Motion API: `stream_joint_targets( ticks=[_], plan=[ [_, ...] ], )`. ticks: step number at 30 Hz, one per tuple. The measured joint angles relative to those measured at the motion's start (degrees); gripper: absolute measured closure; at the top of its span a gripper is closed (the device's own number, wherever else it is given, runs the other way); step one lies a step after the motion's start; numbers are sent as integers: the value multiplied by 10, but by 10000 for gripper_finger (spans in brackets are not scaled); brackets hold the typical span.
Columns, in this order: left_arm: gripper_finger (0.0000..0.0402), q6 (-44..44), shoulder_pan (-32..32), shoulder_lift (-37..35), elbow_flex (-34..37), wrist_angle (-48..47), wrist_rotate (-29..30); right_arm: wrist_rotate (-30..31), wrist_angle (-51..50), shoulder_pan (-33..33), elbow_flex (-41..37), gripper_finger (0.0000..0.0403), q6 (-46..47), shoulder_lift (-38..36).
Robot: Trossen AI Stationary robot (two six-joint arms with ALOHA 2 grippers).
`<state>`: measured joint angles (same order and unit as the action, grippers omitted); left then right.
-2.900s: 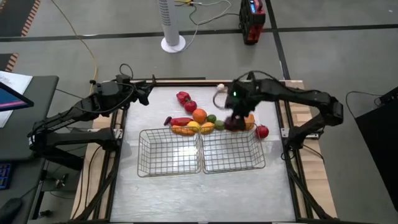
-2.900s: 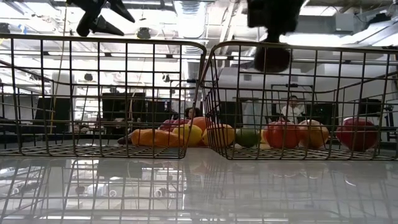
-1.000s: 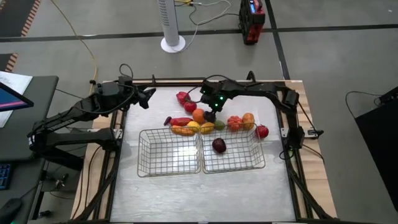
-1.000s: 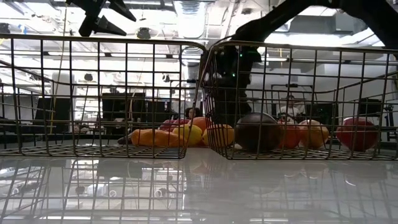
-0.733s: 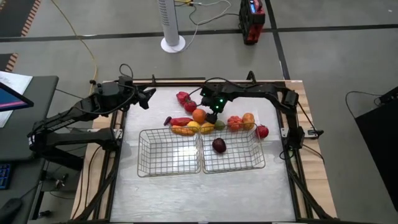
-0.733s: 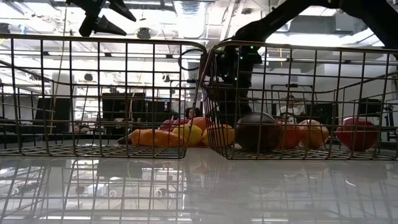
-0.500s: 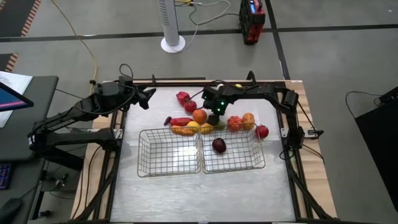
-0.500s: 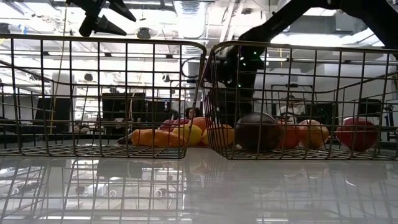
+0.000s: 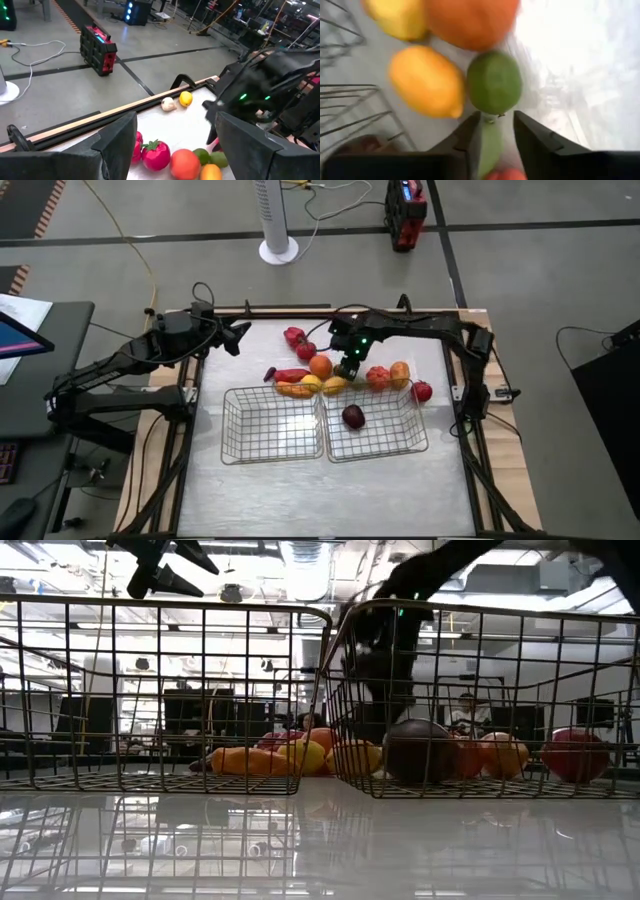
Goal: Sort produce into baskets
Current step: Put the top lemon into the right wire basket
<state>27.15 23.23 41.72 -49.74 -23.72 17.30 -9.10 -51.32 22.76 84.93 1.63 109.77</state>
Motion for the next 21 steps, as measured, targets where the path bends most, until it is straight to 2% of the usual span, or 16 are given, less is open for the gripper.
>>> stream_joint_targets(
  ticks=[5, 9, 15, 21],
  plan=[
    [145, 0, 0, 0, 0, 0, 0, 0, -42, -2, 0, 326, 3, -63],
    [145, 0, 0, 0, 0, 0, 0, 0, -90, -7, 0, 340, 5, -112],
    [145, 0, 0, 0, 0, 0, 0, -15, -191, -11, 0, 325, 63, -199],
    [145, 0, 0, 0, 0, 0, 0, -16, -213, -43, 0, 294, 157, -320]
  ],
)
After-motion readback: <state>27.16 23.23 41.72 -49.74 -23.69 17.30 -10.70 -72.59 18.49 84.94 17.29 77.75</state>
